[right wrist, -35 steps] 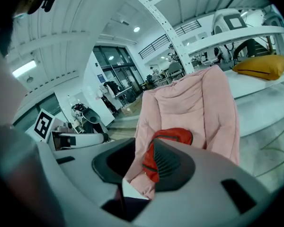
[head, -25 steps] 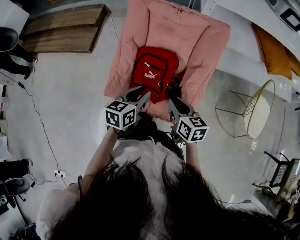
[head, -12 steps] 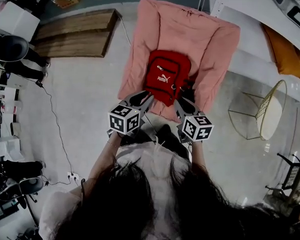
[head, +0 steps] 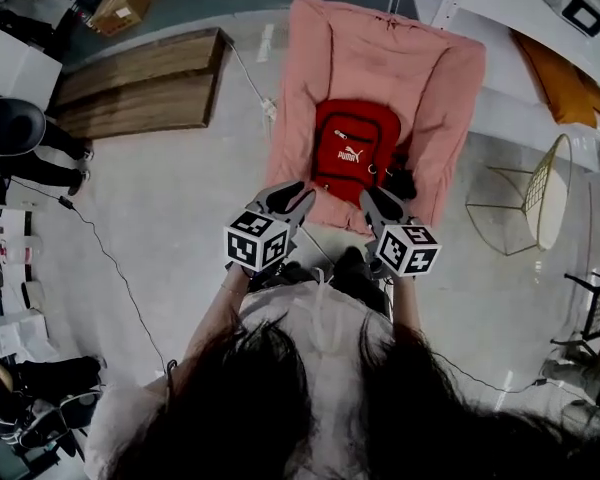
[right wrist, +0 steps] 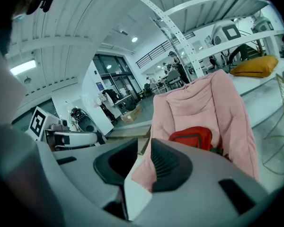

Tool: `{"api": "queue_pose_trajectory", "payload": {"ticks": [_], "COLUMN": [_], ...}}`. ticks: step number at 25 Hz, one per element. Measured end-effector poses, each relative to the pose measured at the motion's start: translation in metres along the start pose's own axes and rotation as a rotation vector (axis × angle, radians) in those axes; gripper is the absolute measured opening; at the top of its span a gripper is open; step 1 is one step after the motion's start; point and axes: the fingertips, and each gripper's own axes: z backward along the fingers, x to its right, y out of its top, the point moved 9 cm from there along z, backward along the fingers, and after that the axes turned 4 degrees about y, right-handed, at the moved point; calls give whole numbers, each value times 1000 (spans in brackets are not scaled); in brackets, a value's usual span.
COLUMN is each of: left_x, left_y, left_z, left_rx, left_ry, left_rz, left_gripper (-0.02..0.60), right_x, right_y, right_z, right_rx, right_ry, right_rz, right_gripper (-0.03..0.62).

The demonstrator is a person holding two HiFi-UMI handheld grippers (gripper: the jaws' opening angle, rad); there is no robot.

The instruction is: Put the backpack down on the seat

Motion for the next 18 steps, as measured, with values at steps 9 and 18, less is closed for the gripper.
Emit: {"api": "queue_pose_trajectory", "payload": {"ticks": [9, 18], "left_x": [-41, -51], "left_y": [-29, -65], "left_z": [82, 133], "left_rx": [-20, -40], "left_ry": [-170, -272], "left_rz": [7, 1], "left_gripper": [107, 101], "right_x": [-115, -193], "right_y": [-68, -123], "right_z": [0, 30], "right_rx": [50, 40], "right_ry": [-101, -164], "right_rz": [-70, -50], "right_gripper": [89, 75]}}
